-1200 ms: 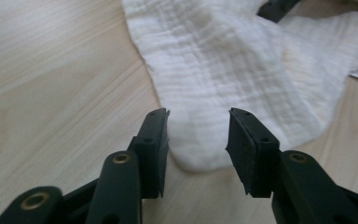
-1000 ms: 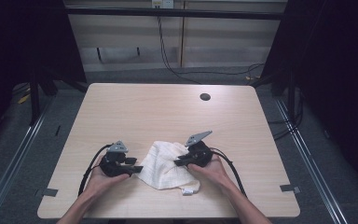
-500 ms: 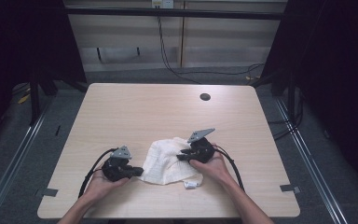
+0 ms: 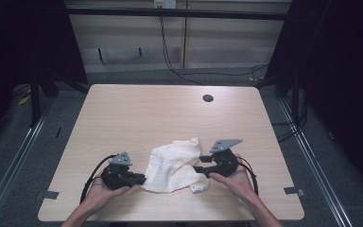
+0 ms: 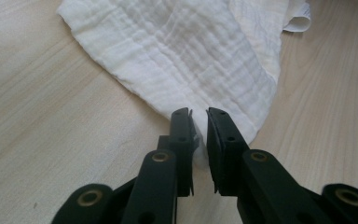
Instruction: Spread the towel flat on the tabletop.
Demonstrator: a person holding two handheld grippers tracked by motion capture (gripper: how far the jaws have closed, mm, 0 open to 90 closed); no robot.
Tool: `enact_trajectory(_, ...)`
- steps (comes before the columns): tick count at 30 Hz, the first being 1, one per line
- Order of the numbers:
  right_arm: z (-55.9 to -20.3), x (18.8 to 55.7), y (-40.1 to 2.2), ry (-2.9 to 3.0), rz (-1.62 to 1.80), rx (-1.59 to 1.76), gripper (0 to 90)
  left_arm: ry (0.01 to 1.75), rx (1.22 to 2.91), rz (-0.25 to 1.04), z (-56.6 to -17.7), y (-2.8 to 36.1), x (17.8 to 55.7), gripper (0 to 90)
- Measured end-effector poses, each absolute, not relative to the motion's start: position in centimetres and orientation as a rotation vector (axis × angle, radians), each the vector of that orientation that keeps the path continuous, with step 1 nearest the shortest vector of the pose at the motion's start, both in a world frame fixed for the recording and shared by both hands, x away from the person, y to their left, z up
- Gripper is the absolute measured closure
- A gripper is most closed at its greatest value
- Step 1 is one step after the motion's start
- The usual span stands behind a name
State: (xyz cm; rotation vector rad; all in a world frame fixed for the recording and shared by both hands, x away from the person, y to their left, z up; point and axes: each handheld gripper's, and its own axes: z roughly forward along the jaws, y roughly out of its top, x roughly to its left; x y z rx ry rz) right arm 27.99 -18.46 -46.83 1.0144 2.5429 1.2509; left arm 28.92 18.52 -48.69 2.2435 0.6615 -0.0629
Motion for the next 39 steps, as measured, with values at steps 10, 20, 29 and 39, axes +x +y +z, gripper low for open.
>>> enact_trajectory(10, -48.7, 24.5, -20.8, 2.54, 1.228, 1.077, 50.3, 0.663, 2.252, -0.08, -49.0, 18.4, 29.3, 86.2)
enact_trajectory(20, -49.3, 24.8, -20.1, 2.564, 1.22, 1.059, 55.5, 0.678, 2.243, -0.084, -49.1, 18.5, 29.4, 84.9)
enact_trajectory(29, -49.9, 24.1, -19.3, 2.609, 1.176, 0.974, 81.1, 0.687, 2.21, -0.093, -48.8, 19.0, 29.5, 87.1)
enact_trajectory(39, -48.4, 25.6, -21.8, 2.499, 1.128, 1.032, 86.7, 0.655, 2.147, -0.12, -48.0, 18.9, 29.2, 87.8)
